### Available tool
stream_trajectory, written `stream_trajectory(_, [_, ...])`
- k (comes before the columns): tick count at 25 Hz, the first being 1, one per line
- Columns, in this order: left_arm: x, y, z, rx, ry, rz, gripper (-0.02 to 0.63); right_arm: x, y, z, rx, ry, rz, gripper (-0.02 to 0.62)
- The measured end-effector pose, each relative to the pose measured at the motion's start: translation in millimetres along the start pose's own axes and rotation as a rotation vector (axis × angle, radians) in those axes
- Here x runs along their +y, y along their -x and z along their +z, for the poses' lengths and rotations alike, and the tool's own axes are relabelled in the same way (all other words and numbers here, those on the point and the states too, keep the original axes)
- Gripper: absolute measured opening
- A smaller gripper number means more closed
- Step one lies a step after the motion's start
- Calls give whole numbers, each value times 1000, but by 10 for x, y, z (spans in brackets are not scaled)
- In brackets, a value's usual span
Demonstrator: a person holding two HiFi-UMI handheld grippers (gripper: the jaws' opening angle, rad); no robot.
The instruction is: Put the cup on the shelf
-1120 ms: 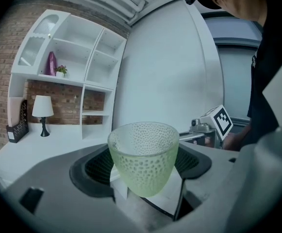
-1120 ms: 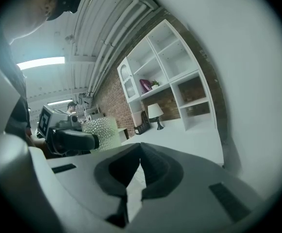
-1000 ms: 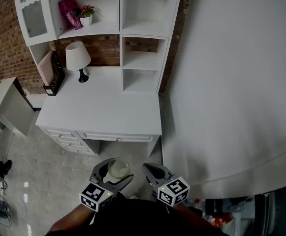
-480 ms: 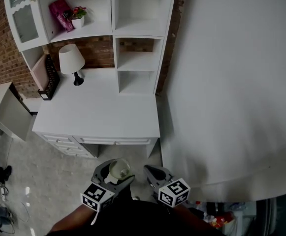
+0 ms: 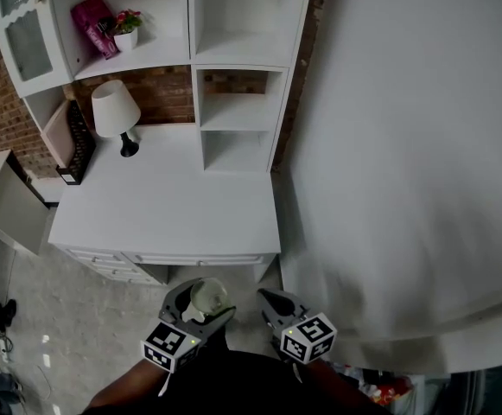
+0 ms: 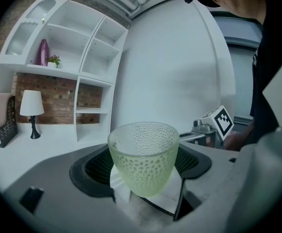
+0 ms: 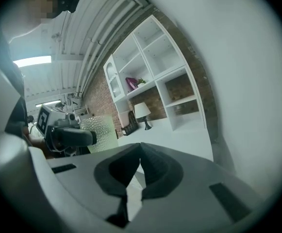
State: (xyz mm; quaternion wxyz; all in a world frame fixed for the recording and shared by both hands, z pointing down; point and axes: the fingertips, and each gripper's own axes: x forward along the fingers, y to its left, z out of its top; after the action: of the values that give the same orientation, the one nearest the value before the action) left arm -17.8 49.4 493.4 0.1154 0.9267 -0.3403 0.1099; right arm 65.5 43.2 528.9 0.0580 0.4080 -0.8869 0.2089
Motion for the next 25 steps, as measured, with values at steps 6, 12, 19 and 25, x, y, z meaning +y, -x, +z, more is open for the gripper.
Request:
stream_trajectory(6, [516,-213,179,-13,2,12,378,-229,-483,293,-3,25,-2,5])
stream_trajectory(12, [1102,-491,435,-26,-9,0,379,-430,-1015,659,-4,68,-8,5])
stream_trajectory(19, [1712,-785,636,-29,-18,-32,378,-721,-1575,994,-3,84,-41,5])
stream_trajectory(25, [2185,-984,750,-31,-30,-60,378,-910,-1995,1207,-6,97,-75,5])
